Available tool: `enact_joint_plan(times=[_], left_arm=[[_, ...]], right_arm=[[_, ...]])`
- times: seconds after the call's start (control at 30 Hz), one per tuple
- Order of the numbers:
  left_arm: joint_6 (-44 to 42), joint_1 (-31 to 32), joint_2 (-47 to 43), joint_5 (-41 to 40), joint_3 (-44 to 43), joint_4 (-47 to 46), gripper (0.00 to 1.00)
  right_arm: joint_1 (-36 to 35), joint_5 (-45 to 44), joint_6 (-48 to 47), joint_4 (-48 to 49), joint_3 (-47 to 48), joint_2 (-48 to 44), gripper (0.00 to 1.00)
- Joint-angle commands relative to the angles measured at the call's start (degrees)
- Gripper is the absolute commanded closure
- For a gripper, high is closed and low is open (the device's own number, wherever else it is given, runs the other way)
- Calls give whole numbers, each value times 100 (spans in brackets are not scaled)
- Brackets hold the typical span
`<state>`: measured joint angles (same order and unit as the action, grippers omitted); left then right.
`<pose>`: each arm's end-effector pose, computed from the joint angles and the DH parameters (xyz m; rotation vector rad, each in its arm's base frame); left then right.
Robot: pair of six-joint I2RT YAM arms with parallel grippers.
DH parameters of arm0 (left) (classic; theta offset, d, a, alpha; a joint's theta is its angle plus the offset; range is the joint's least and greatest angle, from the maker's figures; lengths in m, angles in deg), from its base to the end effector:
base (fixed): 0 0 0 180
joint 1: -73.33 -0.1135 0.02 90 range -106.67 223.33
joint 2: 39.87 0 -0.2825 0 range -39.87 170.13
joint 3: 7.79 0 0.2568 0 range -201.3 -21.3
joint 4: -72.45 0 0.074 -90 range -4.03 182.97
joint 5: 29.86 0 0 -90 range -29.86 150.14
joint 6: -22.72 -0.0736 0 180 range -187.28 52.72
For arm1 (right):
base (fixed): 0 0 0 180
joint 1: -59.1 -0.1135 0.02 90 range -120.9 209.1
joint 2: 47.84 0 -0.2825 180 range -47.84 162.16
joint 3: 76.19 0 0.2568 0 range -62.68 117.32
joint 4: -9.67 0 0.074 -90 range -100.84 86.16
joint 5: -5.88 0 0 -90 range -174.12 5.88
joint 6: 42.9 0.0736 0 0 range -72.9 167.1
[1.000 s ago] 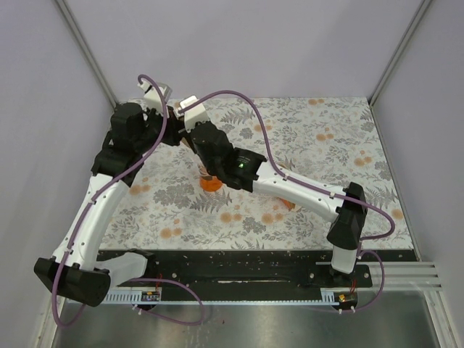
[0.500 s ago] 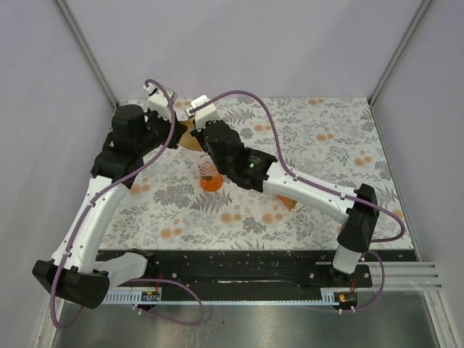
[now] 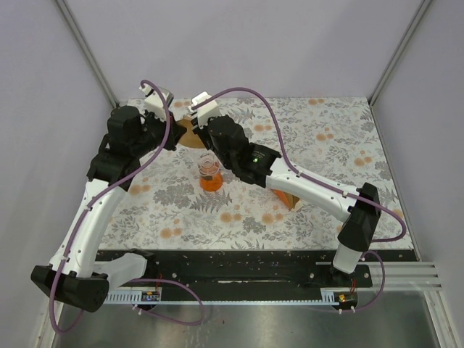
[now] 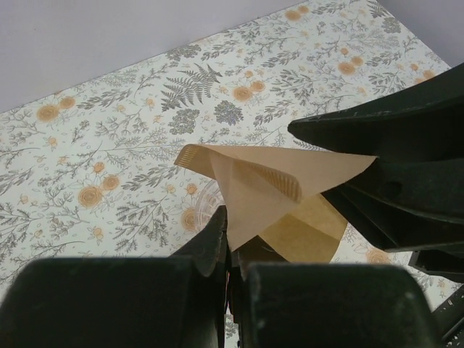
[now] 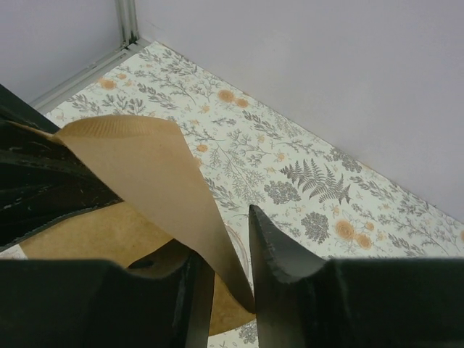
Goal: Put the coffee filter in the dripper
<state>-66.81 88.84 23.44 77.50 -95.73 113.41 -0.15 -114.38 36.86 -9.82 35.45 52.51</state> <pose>0.2495 -0.0920 0.4324 0.4536 1.8133 -0.4741 0.2664 0.3753 0.4221 -0.6240 1.5790 0.1872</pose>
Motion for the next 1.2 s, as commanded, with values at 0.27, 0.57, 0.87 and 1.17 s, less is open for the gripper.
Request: enact_joint_plan(times=[0.27,0.57,0.87,1.17], left_arm=[[-539,-48,-108,-497,-124,51,100],[-697,-92,-91,-647,-54,86,100],[-662,-101,-126,-173,-80,51,90],[-478,-118,-161,452,-422,437,55]], right_arm=[[141,-392,4,27,-39,-350,100],[317,-613,13,-184,-197,-552,100],[370,-16,180,-579,91,-404,100],[378,248,373,-1739,962,133,100]])
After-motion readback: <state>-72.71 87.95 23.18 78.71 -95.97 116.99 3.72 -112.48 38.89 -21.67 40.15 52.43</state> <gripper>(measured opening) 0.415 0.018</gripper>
